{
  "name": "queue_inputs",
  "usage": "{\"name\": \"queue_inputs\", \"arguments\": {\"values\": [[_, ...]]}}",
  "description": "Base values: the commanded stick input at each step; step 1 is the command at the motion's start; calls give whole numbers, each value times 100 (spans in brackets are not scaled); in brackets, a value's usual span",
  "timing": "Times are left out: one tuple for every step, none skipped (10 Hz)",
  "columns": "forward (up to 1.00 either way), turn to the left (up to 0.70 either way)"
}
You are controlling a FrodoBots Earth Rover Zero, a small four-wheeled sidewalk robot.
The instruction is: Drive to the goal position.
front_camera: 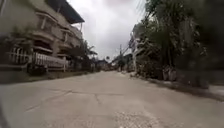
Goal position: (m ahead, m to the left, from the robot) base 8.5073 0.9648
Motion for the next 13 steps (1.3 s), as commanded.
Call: {"name": "queue_inputs", "arguments": {"values": [[70, 7], [70, 7], [70, 7], [70, 7], [70, 7], [70, 7], [70, 7], [70, 7], [70, 7], [70, 7], [70, 7], [70, 7], [70, 7]]}}
